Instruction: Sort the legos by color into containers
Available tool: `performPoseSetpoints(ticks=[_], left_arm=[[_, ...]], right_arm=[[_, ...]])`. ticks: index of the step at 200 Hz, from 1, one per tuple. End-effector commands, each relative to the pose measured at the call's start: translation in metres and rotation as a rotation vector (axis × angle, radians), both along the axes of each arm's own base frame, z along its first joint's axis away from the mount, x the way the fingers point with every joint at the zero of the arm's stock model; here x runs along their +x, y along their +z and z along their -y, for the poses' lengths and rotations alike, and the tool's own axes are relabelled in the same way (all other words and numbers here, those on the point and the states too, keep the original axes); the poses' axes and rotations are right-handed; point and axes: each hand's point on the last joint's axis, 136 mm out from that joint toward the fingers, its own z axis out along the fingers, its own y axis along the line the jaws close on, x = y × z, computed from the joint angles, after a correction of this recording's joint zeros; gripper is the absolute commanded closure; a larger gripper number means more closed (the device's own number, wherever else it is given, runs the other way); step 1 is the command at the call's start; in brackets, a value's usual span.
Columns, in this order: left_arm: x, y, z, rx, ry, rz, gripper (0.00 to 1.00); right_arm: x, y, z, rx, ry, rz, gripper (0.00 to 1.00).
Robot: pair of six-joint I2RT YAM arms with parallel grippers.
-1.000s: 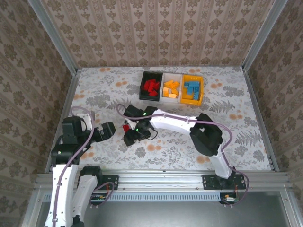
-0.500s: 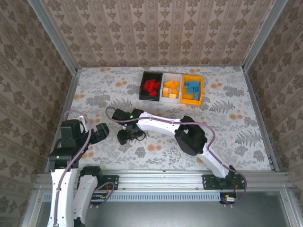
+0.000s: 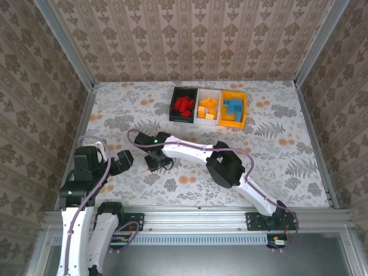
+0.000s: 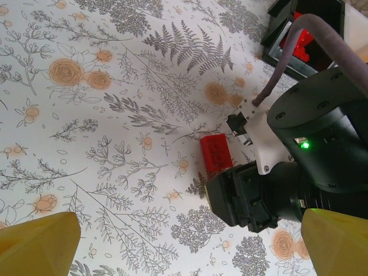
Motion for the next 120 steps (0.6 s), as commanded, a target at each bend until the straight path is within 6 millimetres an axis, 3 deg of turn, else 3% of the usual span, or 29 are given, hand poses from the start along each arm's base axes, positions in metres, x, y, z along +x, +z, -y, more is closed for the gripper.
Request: performPoseSetpoints(ticks=[1, 84, 120], left_arm=[[-0.002, 0.012, 0.006, -0.020, -0.026, 0.036, 0.00], [-0.002, 0.013, 0.009, -0.031, -0.047, 0.044, 0.00], [0.000, 0.013, 0.014, -0.045, -0.070, 0.047, 0.00]], right_arm=[[0.008, 0.009, 0.017, -0.031, -0.040, 0.029, 0.63], [0.003, 0.057, 0.074, 0.177, -0.181, -0.022, 0.67], [0.016, 0.107, 0.111, 0.457, -0.302, -0.065, 0.67]])
